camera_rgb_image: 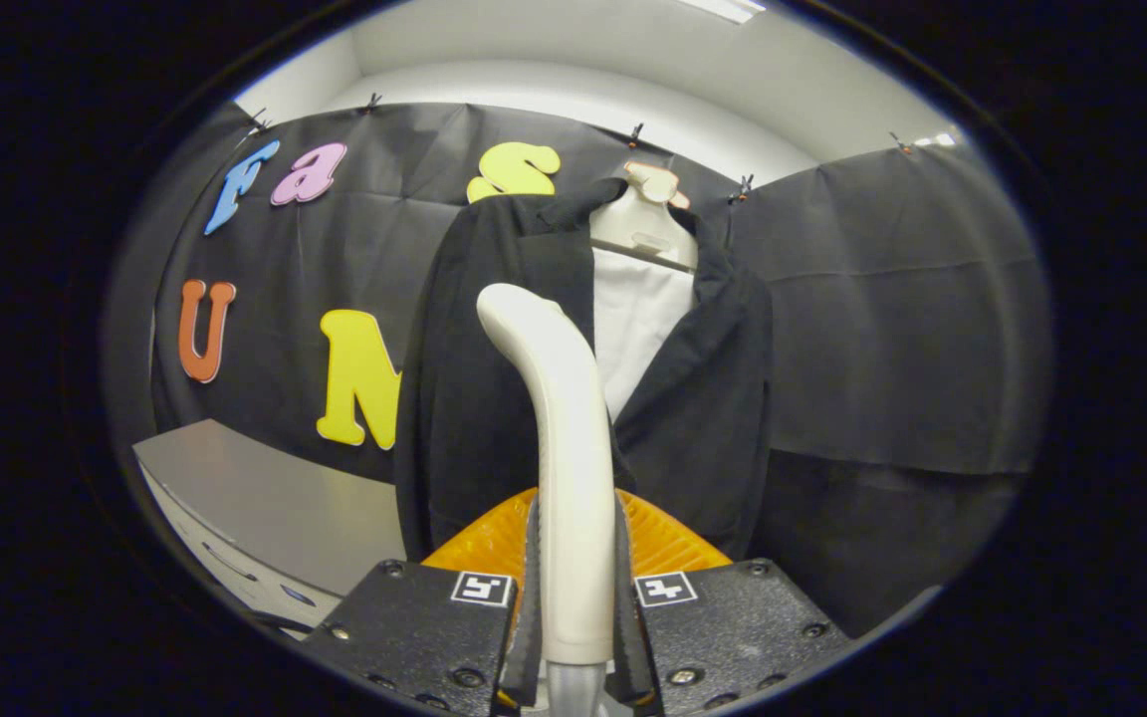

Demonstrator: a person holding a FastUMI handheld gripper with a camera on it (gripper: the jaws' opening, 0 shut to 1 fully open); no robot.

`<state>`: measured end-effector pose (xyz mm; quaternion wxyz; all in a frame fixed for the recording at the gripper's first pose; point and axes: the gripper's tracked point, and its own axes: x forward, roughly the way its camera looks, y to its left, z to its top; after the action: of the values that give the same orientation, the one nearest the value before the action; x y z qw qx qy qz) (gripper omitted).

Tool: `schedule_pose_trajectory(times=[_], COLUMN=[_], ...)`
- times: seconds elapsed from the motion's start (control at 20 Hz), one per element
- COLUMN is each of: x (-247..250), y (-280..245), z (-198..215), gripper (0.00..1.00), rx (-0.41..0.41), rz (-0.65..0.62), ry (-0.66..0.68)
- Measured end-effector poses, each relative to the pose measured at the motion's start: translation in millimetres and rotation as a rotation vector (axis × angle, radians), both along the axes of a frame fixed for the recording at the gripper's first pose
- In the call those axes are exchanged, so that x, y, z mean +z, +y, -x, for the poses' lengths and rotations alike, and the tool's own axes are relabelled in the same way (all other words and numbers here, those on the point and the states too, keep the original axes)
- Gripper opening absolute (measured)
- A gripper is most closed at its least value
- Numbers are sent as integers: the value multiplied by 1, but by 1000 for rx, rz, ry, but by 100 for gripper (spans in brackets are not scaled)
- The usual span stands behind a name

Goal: Iron the clothes twice with a garment steamer, once on the left side and once on the right side.

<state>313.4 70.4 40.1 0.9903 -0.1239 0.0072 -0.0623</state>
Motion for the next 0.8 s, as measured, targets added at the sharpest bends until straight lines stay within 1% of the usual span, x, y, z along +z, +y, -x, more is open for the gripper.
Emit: schedule_pose_trajectory(times=[0.35,0.8], x=[-43,-95], y=[-15,-24], z=[16,28], gripper=[32,32], rx=[-44,-72], rz=[14,22], ry=[68,169])
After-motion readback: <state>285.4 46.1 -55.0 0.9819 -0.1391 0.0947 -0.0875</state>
